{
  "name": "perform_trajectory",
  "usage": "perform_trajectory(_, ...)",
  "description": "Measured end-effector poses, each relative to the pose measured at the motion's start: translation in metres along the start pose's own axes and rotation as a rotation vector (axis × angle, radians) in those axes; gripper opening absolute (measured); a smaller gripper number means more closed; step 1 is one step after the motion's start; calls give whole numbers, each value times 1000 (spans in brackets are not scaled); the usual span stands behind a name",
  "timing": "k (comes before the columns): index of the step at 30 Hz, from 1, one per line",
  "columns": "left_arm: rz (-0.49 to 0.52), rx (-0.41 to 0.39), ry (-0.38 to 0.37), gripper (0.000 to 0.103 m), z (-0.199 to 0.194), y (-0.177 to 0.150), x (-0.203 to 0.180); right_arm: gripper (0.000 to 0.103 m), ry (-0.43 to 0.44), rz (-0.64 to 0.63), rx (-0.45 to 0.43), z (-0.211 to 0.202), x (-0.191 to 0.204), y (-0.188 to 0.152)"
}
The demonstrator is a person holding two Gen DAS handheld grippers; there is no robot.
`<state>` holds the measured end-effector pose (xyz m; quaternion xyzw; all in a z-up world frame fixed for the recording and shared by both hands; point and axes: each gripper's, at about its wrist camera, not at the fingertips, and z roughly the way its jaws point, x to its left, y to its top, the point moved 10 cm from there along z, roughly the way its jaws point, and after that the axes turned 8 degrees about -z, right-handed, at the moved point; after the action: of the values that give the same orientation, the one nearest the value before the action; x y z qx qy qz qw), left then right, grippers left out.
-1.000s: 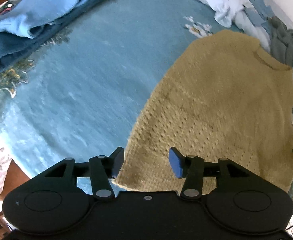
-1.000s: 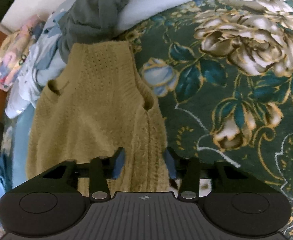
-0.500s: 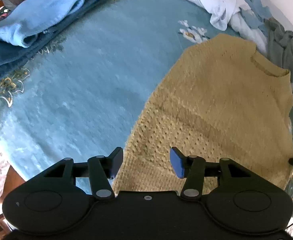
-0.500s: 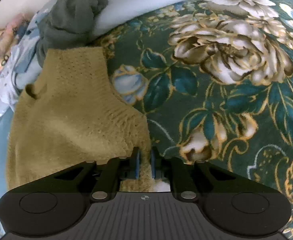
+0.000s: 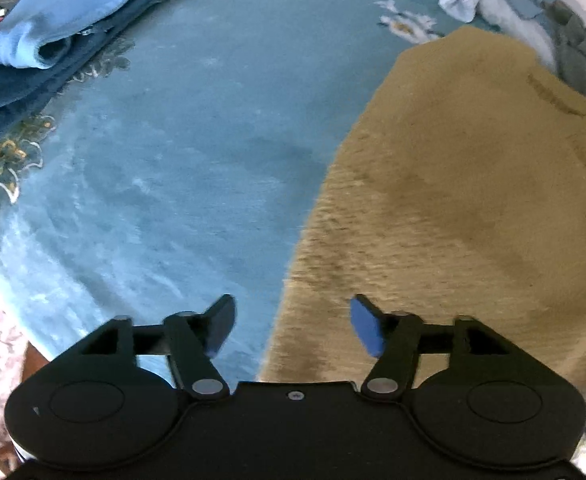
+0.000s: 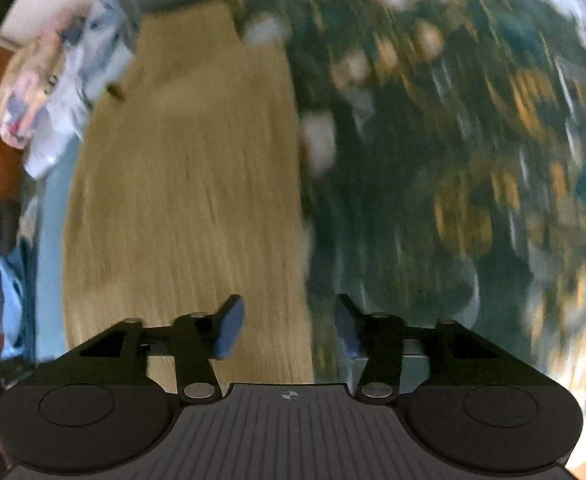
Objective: Fold clothes
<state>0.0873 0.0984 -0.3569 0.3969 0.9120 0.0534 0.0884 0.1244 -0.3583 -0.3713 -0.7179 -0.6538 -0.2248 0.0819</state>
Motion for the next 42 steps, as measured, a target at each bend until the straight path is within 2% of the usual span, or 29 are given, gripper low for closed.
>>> perform_trajectory(4,27,40,-40,68,15,-4,3,51,10,68,39,13,1,-26)
perform_trajectory(8,68,93,-83,68,30,-10,0,53,25,87,56,26,9,-28)
perform_trajectory(11,61,138,-103,69,40,-13,5,53,51,106,62,29,13,-27)
perform_trajectory(12,55,142,-115,70,40,-13,5,50,69,116,65,30,15,-28)
perform_trajectory(14,43,150,-139,70,41,-12,6,31,90,139,79,32,16,-30)
perform_trajectory(17,16,176,-182,69,40,-12,7,18,93,175,79,34,17,-31)
perform_trajectory(19,13,192,-208,67,38,-14,5,15,87,181,75,33,20,-30)
perform_trajectory(21,21,193,-227,54,35,-16,1,14,73,167,69,30,26,-27)
perform_trajectory(23,42,180,-236,30,29,-19,-4,13,58,157,60,25,27,-26)
perform_trajectory(25,63,167,-245,12,24,-22,-8,13,44,158,47,18,27,-23)
perform_trajectory(26,74,160,-250,9,21,-23,-11,12,33,155,40,13,25,-23)
perform_trajectory(29,106,142,-268,8,12,-28,-18,11,-12,137,16,-5,14,-25)
perform_trajectory(33,139,185,-316,9,3,-43,-22,8,-83,161,5,-19,-13,-31)
perform_trajectory(36,123,209,-281,9,15,-51,-18,8,-105,210,18,-12,-31,-34)
perform_trajectory(42,131,218,-227,9,24,-52,-20,8,-131,151,48,1,-23,-27)
